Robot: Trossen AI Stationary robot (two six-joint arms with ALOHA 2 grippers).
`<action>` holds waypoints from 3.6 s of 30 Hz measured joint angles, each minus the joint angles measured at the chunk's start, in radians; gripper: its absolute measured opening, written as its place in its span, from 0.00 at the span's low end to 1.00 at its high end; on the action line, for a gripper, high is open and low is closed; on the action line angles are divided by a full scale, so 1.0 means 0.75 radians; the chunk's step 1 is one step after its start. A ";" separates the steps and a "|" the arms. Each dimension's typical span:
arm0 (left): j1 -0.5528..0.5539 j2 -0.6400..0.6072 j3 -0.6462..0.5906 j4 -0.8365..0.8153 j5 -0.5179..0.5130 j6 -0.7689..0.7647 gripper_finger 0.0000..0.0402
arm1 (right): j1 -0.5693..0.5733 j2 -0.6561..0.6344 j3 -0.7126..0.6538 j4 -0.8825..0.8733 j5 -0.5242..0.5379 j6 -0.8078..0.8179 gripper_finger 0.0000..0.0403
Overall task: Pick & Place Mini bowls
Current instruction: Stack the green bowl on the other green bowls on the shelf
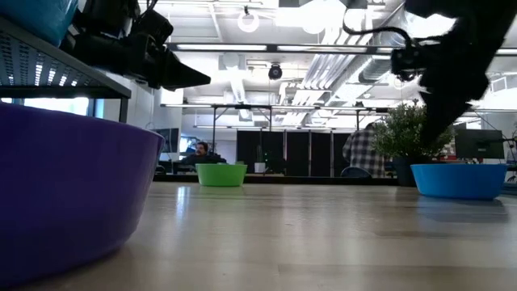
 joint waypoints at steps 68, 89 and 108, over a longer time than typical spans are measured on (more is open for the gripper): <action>0.288 1.088 1.107 -1.316 -0.249 0.077 0.03 | -0.184 -0.001 0.001 0.676 0.036 -0.774 0.37; 0.153 0.779 1.227 -1.732 -0.225 0.103 0.01 | -0.184 -0.002 0.001 0.677 0.039 -0.775 0.37; -0.630 0.186 1.492 -2.547 -0.451 -0.271 0.00 | -0.186 -0.002 0.001 0.720 0.057 -0.807 0.37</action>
